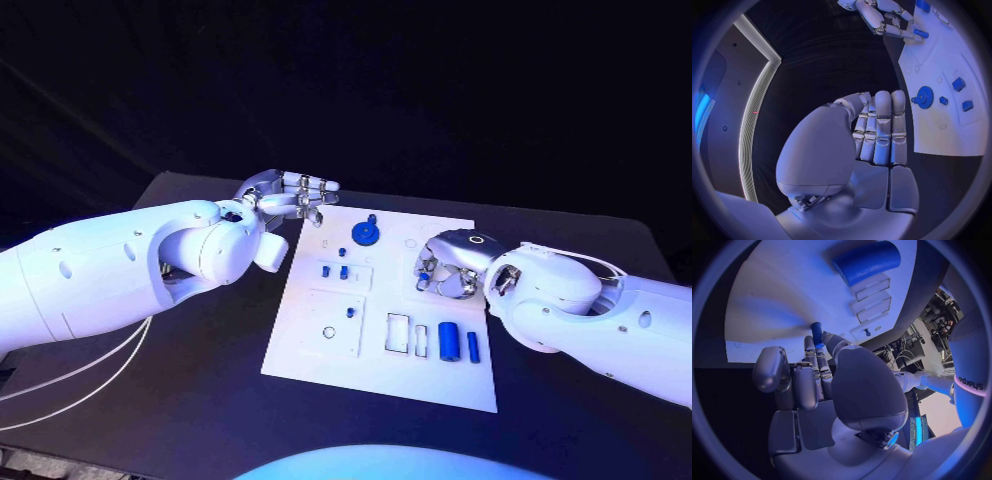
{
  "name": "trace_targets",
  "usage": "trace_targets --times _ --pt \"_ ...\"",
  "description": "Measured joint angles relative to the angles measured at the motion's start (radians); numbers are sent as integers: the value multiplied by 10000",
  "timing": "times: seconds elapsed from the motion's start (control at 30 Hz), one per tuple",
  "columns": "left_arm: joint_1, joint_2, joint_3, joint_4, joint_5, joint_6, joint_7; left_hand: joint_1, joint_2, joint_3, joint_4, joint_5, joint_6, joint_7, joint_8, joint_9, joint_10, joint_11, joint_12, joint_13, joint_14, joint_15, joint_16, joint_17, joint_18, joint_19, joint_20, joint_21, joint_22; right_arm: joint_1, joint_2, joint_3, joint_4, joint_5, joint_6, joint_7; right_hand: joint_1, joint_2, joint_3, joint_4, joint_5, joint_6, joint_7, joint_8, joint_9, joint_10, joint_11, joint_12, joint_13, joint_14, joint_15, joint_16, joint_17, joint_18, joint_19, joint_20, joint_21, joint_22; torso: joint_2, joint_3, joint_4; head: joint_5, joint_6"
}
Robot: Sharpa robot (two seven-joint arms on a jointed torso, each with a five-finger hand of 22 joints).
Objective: Assemble the parts on the task board
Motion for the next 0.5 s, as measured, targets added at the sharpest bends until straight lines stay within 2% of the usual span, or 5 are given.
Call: trace_targets --times 0.3,0.37,0.5 --pt "0 1 0 -4 0 -2 -9 0 0 0 0 0 0 0 0 -12 0 0 0 11 0 0 0 -10 0 0 0 0 0 -17 10 -23 13 -36 -100 -21 22 -27 249 -136 121 266 -20 68 58 135 133 -20 33 37 -37 0 27 0 71 -71 261 -1 -2 -1 1 -14 15" --pt "0 4 0 -10 0 -2 -10 0 0 0 0 0 0 0 0 -12 0 0 0 11 0 0 0 -10 0 0 0 0 0 -35 -16 -38 46 -39 -210 -29 21 -28 300 -135 121 305 10 83 64 156 154 -39 33 37 -36 0 27 -1 181 -71 474 -2 -5 -2 1 -19 17" --pt "0 17 -1 -45 0 -3 -12 0 0 0 0 0 0 0 0 -11 0 0 0 11 0 0 0 -10 0 0 0 0 0 -64 -112 -61 155 -38 -502 -61 11 -39 369 -204 121 370 -49 138 93 196 193 -78 35 2 -71 49 46 -1 217 -108 736 -2 -13 -4 3 -29 29"
